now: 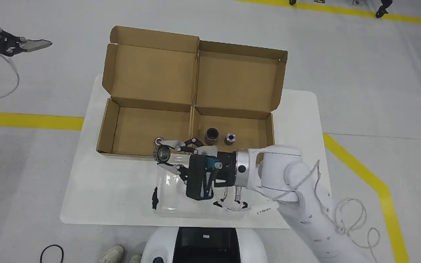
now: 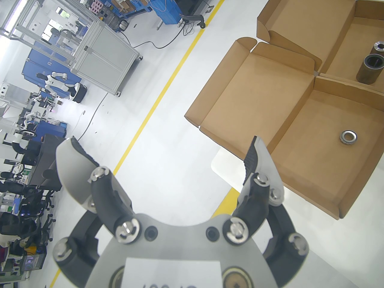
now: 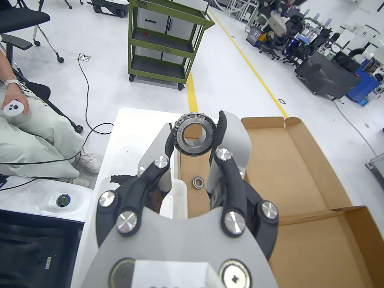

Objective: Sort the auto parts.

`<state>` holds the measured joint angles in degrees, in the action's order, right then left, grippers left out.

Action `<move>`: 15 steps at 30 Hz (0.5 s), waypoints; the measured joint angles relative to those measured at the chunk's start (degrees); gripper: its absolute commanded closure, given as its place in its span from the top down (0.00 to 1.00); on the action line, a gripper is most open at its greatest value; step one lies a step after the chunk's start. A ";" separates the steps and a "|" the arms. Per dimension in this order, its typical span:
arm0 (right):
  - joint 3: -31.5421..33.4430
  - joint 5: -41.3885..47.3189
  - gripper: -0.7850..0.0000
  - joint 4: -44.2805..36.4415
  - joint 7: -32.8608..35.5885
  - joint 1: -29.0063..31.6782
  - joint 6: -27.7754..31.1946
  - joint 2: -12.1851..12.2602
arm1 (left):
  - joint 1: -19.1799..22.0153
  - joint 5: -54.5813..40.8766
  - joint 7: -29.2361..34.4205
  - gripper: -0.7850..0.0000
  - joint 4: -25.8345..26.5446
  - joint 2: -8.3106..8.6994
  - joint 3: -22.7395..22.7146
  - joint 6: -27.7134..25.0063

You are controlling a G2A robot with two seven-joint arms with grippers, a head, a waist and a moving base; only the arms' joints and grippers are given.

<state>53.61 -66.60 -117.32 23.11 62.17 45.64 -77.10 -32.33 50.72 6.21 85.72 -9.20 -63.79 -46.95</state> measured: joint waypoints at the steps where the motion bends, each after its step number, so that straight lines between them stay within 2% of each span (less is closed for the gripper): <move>1: 0.01 0.23 0.00 -0.83 0.15 -0.25 -0.08 0.02 | 0.00 0.00 0.00 1.00 0.00 0.00 0.00 0.00; 8: 0.81 1.94 0.00 -4.82 -1.90 -1.74 1.46 0.29 | 0.00 0.00 0.00 1.00 0.00 0.00 0.00 0.00; 15: 1.38 4.86 0.00 -5.56 -5.37 -2.97 3.80 0.50 | 0.00 0.00 0.00 1.00 0.00 0.00 0.00 0.00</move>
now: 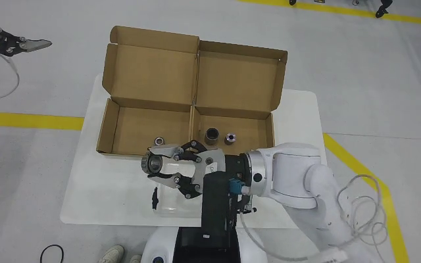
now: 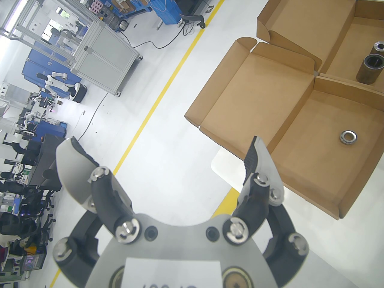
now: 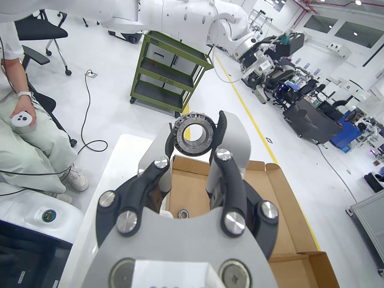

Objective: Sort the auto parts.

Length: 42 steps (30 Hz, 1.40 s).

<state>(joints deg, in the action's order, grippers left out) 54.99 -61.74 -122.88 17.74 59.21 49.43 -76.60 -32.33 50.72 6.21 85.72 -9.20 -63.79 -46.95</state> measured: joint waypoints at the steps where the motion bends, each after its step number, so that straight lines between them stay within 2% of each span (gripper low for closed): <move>1: -0.06 0.67 0.00 0.18 -0.79 -0.28 0.82 0.01 | 0.00 0.00 0.00 1.00 0.00 0.00 0.00 0.00; 19: -0.71 -1.11 0.00 -0.73 3.19 -0.48 -2.83 0.70 | 0.00 0.00 0.00 1.00 0.00 0.00 0.00 0.00; 27: -2.43 -2.57 0.00 2.66 3.42 1.09 -5.01 0.89 | 0.00 0.00 0.00 1.00 0.00 0.00 0.00 0.00; 32: -5.69 -5.22 0.00 5.43 8.11 1.61 -9.41 0.65 | 0.00 0.00 0.00 1.00 0.00 0.00 0.00 0.00; 38: -9.35 -5.44 0.00 11.75 8.77 0.90 -13.21 -0.07 | 0.00 0.00 0.00 1.00 0.00 0.00 0.00 0.00; 42: -11.28 -8.99 0.00 15.16 15.34 0.95 -19.93 -0.49 | 0.00 0.00 0.00 1.00 0.00 0.00 0.00 0.00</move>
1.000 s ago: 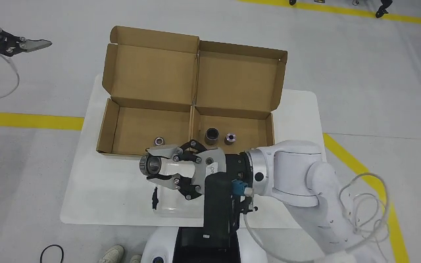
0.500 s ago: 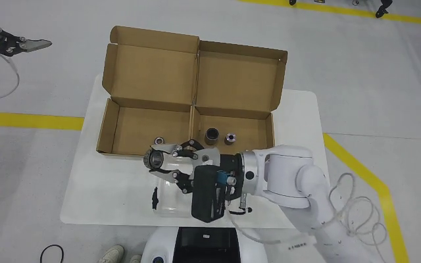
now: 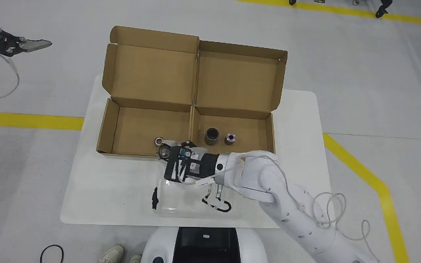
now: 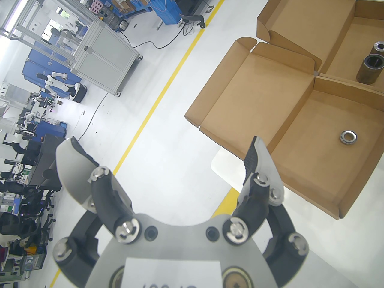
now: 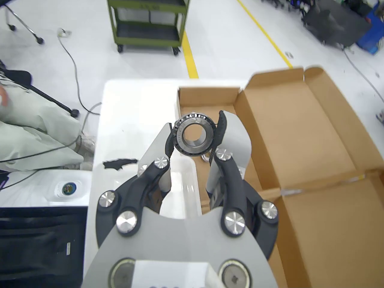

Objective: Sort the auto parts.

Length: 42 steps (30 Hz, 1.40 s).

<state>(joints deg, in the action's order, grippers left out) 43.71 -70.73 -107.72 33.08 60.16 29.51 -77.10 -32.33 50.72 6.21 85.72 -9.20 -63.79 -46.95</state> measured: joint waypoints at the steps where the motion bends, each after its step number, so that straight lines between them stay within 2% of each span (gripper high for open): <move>1: -0.57 -0.69 0.00 0.59 1.59 -0.07 -1.52 -0.15 | 0.00 0.00 0.00 1.00 0.00 0.00 0.00 0.00; 4: -2.51 -1.98 0.00 3.37 5.40 -0.87 -5.46 -0.80 | 0.00 0.00 0.00 1.00 0.00 0.00 0.00 0.00; 14: -7.48 1.22 0.00 16.28 6.26 -7.26 -8.71 -3.90 | 0.00 0.00 0.00 1.00 0.00 0.00 0.00 0.00; 26: -11.40 5.21 0.00 27.09 3.03 -16.02 -9.00 -8.28 | 0.00 0.00 0.00 1.00 0.00 0.00 0.00 0.00; 42: -13.09 6.83 0.00 36.53 1.64 -21.52 -9.07 -12.19 | 0.00 0.00 0.00 1.00 0.00 0.00 0.00 0.00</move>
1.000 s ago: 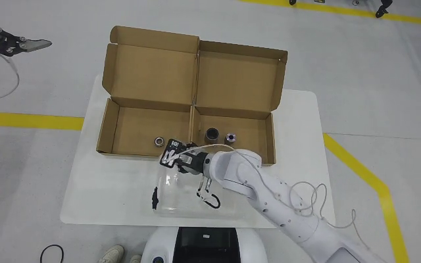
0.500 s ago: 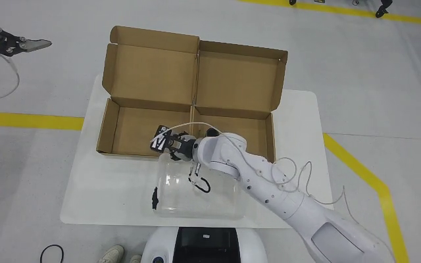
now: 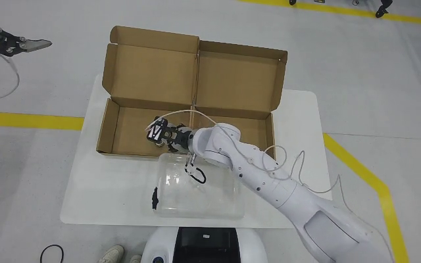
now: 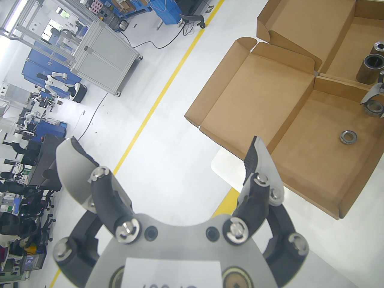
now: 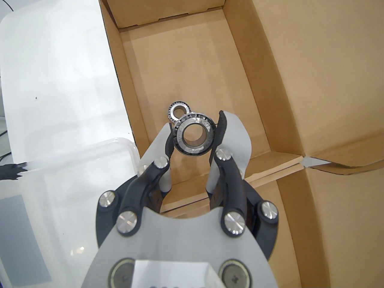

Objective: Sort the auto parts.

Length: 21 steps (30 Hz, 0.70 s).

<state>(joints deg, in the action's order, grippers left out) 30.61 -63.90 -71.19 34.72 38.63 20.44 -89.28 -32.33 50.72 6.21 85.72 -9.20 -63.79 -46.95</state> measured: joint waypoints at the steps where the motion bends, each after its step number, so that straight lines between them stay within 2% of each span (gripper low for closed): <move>1: -0.06 0.18 0.00 0.61 -0.16 -0.28 0.11 -0.22 | 0.00 0.00 0.00 1.00 0.00 0.00 0.00 0.00; 14: -1.46 2.68 0.00 9.76 -1.13 -4.00 1.75 -3.70 | 0.00 0.00 0.00 1.00 0.00 0.00 0.00 0.00; 21: -1.98 4.38 0.00 15.37 0.60 -6.21 1.60 -5.70 | 0.00 0.00 0.00 1.00 0.00 0.00 0.00 0.00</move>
<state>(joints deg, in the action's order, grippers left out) 28.63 -59.52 -55.82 35.32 32.42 22.04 -94.98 -32.33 50.72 6.21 85.72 -9.20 -63.79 -46.95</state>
